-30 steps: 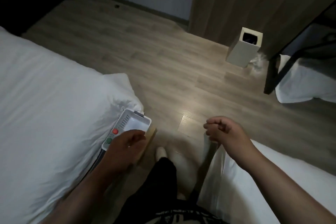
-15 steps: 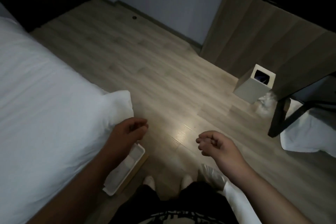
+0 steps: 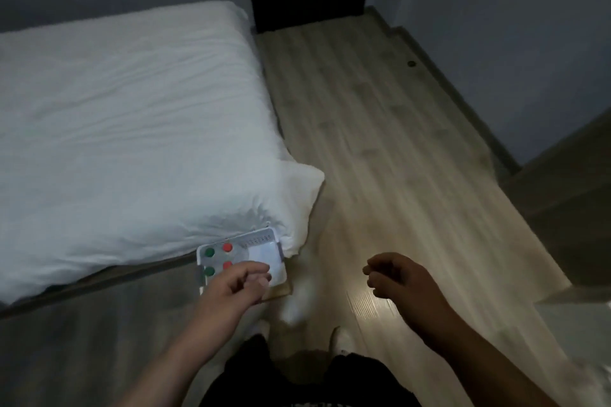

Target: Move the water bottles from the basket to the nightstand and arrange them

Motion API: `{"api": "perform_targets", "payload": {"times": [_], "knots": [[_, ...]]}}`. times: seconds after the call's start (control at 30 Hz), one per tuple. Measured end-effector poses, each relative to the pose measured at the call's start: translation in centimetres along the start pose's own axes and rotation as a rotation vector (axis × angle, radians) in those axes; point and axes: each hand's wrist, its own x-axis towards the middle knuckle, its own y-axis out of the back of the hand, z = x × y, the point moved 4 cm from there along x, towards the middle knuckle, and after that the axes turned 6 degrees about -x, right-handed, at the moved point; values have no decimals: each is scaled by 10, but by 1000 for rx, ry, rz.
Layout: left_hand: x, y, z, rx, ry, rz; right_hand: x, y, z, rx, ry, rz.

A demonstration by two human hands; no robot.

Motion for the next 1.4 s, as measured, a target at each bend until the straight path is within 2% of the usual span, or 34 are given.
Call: {"api": "perform_targets", "payload": {"times": [0.13,0.33,0.6,0.87,1.03,1.17,1.3,1.4], "knots": [[-32,3,-27,-78,46,136,30,-2,-16,-90,79,-134],[-59,29,-54,-213,71,360,57,-46,-35,-208,120,-317],[-28,100,-124,-365,132,531,110,-142,-24,-489,139,-458],[82,168,-207,-296,165,546,211,-279,44,-716,222,-572],[153,197,-261,-170,165,512,281,-356,93,-849,289,-601],[205,203,-304,92,165,412,324,-397,127,-910,327,-595],[247,194,-343,170,191,371,356,-427,144,-957,437,-589],[269,187,-357,182,141,430,375,-446,151,-967,515,-573]]}}
